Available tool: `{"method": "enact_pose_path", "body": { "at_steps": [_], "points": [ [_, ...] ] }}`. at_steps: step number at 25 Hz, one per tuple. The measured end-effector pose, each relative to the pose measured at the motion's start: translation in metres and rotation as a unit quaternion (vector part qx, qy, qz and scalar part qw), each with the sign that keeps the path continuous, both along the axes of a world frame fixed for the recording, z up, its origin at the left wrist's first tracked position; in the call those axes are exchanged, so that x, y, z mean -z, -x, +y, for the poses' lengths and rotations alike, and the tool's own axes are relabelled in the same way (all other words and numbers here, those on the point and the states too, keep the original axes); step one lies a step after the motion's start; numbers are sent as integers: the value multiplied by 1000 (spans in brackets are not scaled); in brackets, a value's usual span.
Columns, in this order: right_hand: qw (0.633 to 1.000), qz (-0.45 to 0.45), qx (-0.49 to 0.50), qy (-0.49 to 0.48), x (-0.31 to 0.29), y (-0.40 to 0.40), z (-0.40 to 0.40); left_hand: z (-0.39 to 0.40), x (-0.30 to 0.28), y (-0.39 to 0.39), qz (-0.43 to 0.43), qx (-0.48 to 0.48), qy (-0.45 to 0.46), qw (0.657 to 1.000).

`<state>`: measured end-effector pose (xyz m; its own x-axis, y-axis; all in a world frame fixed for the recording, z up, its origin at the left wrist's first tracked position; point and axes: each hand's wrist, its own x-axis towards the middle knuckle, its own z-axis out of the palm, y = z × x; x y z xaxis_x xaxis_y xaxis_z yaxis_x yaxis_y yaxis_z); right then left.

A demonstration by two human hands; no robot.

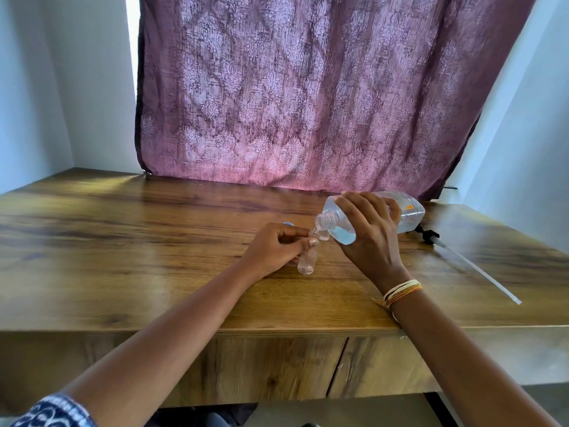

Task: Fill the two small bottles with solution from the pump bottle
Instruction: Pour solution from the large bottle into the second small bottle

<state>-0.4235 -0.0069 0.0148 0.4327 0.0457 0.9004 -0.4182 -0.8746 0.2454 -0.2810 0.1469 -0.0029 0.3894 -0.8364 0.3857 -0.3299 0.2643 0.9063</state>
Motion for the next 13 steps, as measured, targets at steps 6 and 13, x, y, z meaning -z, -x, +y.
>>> {"method": "enact_pose_path", "body": {
  "at_steps": [6, 13],
  "points": [
    [1000, 3, 4, 4, 1, 0, 1, 0, 1, -1, -6, -2, 0, 1000],
    [1000, -5, 6, 11, 0, 0, 2, 1, 0, 0, 10, 7, 1, 1000]
  ]
}}
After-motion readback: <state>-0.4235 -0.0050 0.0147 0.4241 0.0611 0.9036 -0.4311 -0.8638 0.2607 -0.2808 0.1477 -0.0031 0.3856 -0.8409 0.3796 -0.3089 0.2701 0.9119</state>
